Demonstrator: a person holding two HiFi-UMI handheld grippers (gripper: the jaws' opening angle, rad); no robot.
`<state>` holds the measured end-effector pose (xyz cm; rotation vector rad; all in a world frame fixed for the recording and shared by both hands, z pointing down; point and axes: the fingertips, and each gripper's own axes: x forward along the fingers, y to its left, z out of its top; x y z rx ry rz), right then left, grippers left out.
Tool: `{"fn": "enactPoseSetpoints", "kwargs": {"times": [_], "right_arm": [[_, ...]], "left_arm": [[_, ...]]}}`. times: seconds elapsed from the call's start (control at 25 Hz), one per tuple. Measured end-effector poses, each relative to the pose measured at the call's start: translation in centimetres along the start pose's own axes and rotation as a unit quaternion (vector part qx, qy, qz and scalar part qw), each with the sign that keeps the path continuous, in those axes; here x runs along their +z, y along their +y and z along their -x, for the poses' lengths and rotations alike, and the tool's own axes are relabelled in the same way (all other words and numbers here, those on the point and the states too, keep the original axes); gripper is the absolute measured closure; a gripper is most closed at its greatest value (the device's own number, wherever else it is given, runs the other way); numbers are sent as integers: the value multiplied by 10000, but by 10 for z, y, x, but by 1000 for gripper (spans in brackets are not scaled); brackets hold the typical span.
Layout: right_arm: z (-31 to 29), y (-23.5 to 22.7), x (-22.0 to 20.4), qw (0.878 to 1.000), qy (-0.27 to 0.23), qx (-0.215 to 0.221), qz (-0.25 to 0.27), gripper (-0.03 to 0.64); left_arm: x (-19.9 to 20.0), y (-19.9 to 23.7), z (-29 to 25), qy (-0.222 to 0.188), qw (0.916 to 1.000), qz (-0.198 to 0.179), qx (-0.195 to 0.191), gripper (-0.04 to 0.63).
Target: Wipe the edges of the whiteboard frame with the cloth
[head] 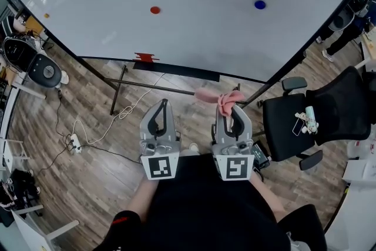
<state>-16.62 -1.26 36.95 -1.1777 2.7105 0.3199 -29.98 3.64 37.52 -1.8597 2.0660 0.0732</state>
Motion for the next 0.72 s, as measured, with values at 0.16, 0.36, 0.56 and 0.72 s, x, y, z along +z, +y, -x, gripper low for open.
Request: {"fn": "enactPoseSetpoints", "kwargs": {"times": [0.16,0.36,0.56,0.72], "right_arm": [[1,2,-2,10000,17,14,-9,569],[0,3,-6,9999,96,-24,-76,569],[-3,8,-11,9998,185,-10,-45,569],[-4,12,-15,9997,255,-37,-52,569]], "left_arm": [[-1,0,1,0,10000,30,-6,598],[-4,0,1,36,10000,46,-40,598],[-9,4,1,74,9999,76,-56,598],[-13,6,1,79,9999,112,-94,598]]}}
